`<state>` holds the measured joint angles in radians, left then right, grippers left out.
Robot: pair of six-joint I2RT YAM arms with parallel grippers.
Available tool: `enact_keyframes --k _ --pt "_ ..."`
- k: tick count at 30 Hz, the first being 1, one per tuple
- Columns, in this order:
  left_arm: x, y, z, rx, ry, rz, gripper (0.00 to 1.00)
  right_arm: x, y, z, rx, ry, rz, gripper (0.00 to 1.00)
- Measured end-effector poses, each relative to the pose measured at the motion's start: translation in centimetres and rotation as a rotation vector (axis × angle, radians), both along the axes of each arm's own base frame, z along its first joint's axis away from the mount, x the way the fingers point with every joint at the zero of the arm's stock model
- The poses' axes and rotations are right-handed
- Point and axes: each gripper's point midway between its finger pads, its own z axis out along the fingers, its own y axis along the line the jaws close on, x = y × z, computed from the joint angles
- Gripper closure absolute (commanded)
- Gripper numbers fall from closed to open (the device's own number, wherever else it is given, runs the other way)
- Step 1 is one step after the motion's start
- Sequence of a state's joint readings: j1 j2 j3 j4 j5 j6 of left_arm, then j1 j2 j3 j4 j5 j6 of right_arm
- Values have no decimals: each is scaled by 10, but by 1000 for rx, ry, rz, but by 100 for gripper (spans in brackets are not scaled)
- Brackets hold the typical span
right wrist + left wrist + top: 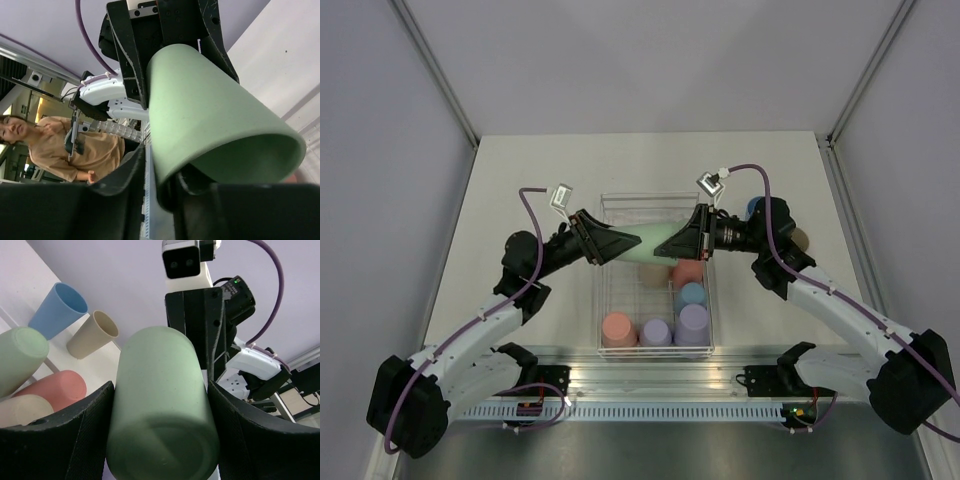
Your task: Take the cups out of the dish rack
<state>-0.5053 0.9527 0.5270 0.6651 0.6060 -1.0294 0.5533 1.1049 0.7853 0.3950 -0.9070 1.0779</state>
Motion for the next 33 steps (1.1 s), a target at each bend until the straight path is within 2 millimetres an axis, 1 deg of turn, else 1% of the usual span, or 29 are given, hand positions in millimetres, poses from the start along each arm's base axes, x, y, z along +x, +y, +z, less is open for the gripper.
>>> enact_keyframes --k 2,3,4,5,6,7,8,13,16,19,20,22,25,27,29,31,33 --pt "-1 0 6 -17 -14 -5 98 -2 5 0 6 2 8 85" --pt "-2 0 7 -24 -16 -11 98 -4 7 1 9 3 14 94" --pt "-2 0 8 -29 -14 -12 84 -5 8 4 20 -8 16 98" --pt "-2 0 8 -33 -10 -15 70 -4 8 6 27 -18 13 99" --pt "-2 0 9 -36 -10 -16 51 -4 8 7 29 -22 11 99" --pt "-1 0 9 -37 -10 -14 12 -3 8 7 29 -21 7 99" --pt "0 0 9 -37 -9 -9 1 -3 9 6 25 -22 5 99" --pt "7 5 -5 -4 68 55 0 -6 13 0 -38 -53 4 99" --pt "9 15 -7 20 81 125 0 3 11 0 -105 -88 -41 99" --pt "9 30 -7 43 80 215 0 17 2 1 -191 -137 -115 99" --pt "9 34 -8 52 77 238 0 25 -4 1 -225 -153 -154 99" --pt "9 42 -12 83 79 288 0 46 -22 0 -315 -171 -269 99" --pt "13 49 -26 162 103 333 0 83 -58 -3 -489 -182 -489 99" --pt "16 51 -35 222 121 343 0 106 -83 -11 -630 -179 -624 99" --pt "19 51 -44 283 141 345 0 119 -101 -26 -754 -162 -698 99" --pt "22 52 -55 355 166 347 0 124 -119 -53 -897 -123 -736 99" --pt "25 53 -65 423 186 343 0 124 -134 -83 -1041 -70 -734 99"
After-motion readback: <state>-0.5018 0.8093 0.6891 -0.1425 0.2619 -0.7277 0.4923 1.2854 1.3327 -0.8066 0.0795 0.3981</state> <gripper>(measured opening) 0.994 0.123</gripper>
